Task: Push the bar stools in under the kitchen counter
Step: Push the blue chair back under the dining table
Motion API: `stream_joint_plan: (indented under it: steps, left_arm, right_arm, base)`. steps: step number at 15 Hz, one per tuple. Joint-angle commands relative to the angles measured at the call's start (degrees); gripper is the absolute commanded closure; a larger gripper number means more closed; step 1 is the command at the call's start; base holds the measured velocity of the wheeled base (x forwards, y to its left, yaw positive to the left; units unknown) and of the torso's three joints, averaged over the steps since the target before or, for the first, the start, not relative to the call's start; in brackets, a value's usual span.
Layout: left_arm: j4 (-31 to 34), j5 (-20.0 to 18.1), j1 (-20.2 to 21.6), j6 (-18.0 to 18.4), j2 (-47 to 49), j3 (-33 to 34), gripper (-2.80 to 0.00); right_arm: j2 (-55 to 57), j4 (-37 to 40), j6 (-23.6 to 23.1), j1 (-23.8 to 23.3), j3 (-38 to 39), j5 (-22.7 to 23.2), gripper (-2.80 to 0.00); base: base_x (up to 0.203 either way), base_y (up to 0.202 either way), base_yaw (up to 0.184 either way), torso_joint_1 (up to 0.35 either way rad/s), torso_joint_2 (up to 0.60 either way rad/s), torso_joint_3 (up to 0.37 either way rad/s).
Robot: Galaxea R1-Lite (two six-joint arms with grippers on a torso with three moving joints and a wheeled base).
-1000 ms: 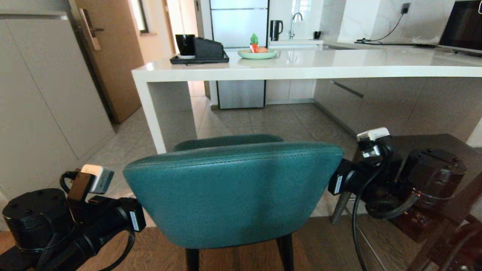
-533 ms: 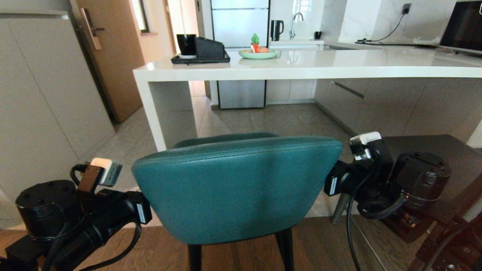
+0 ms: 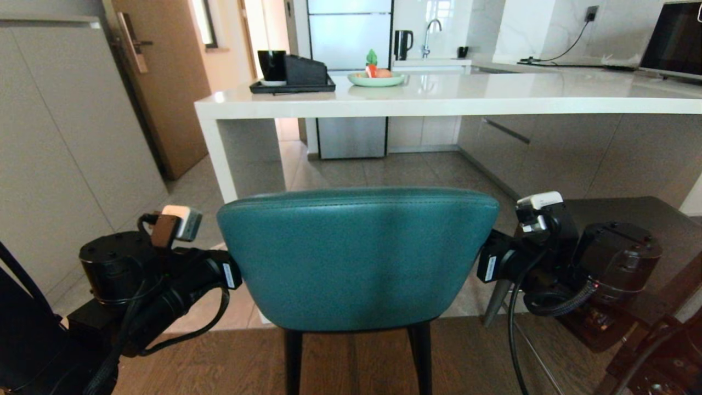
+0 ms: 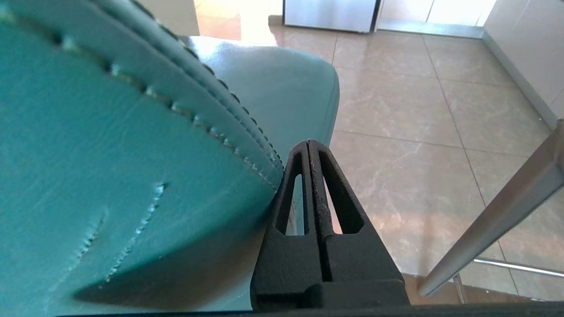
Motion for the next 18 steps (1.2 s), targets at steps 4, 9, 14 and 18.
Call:
stream_joint_plan:
  steps: [4, 9, 14, 18]
  left_arm:
    - [-0.09, 0.36, 0.15, 0.29, 0.93, -0.36, 0.00]
    - [-0.08, 7.11, -0.90, 2.03, 1.45, 0.15, 0.00]
    - [-0.08, 7.01, -1.02, 4.19, 1.16, 0.09, 0.00]
    - [-0.08, 6.93, -1.08, 4.14, 1.45, 0.38, 0.00]
  right_arm:
    - [1.22, -0.55, 0.16, -0.96, -2.33, 0.32, 0.00]
    - [1.13, -0.55, 0.07, -1.21, -1.53, 0.23, 0.00]
    - [1.13, -0.55, -0.01, -1.21, -1.37, 0.14, 0.00]
    - [1.13, -0.55, -0.08, -1.21, -1.19, 0.14, 0.00]
  base:
    - [0.000, 0.000, 0.000, 0.000, 0.00, 0.000]
    - [0.000, 0.000, 0.000, 0.000, 0.00, 0.000]
    - [0.000, 0.000, 0.000, 0.000, 0.00, 0.000]
    - [0.123, 0.000, 0.000, 0.003, 0.00, 0.003]
